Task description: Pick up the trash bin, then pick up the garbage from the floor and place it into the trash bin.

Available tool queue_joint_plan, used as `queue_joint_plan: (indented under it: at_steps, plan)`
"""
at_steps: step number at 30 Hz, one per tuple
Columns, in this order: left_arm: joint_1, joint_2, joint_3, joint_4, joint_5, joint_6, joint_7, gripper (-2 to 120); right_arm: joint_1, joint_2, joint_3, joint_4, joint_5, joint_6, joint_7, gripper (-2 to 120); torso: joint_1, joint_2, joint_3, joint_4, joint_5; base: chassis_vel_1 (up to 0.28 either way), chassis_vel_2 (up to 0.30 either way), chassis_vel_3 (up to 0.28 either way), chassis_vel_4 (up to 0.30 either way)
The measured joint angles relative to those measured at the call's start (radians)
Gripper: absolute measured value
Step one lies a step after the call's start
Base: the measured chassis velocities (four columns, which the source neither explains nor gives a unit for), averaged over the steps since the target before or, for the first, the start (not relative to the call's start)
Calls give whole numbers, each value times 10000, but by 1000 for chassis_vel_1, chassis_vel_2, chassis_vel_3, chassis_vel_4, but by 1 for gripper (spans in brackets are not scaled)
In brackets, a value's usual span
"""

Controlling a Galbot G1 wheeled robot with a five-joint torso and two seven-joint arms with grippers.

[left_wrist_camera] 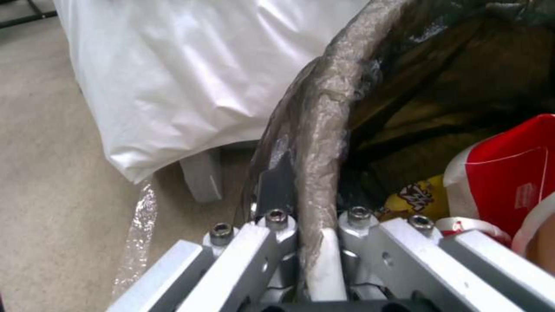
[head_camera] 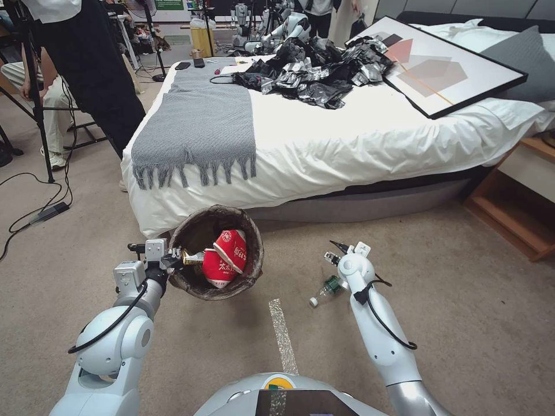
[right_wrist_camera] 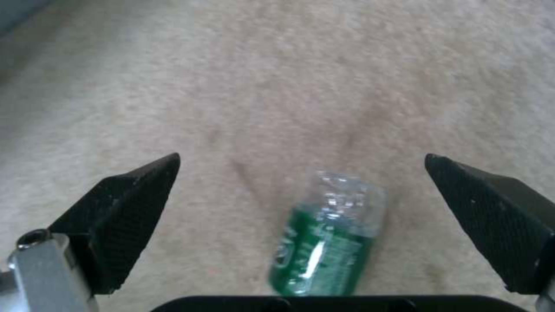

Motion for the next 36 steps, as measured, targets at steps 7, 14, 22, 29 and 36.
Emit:
queue_joint_plan:
  at_steps: [7, 14, 22, 29, 36]
  plan:
    - [-2, -18, 87, 0, 0, -7, 9, 0, -13, 47, 45, -527, -69, 291, -40, 100, 0, 0, 0, 0, 1, 0, 0, 0, 0]
    - [-109, 59, 110, 1, -31, 0, 15, 0, -116, 163, -80, -1184, -51, 512, -150, 100, 0, 1, 0, 1, 1, 0, 0, 0, 0]
    - [-93, 40, 142, 16, -34, 5, 26, 0, -196, 185, -194, -1717, -36, 637, -450, 100, 0, 1, 0, 1, 1, 0, 0, 0, 0]
    - [-89, 47, 109, 15, -33, 3, 29, 0, -325, 197, -255, -2056, -238, 826, -819, 92, 0, 1, 0, 0, 1, 0, 0, 0, 0]
    - [-88, -8, 116, 22, -14, -5, 32, 0, -456, 199, -263, -1662, -246, 892, -841, 62, 0, 1, 0, 1, 1, 0, 0, 0, 0]
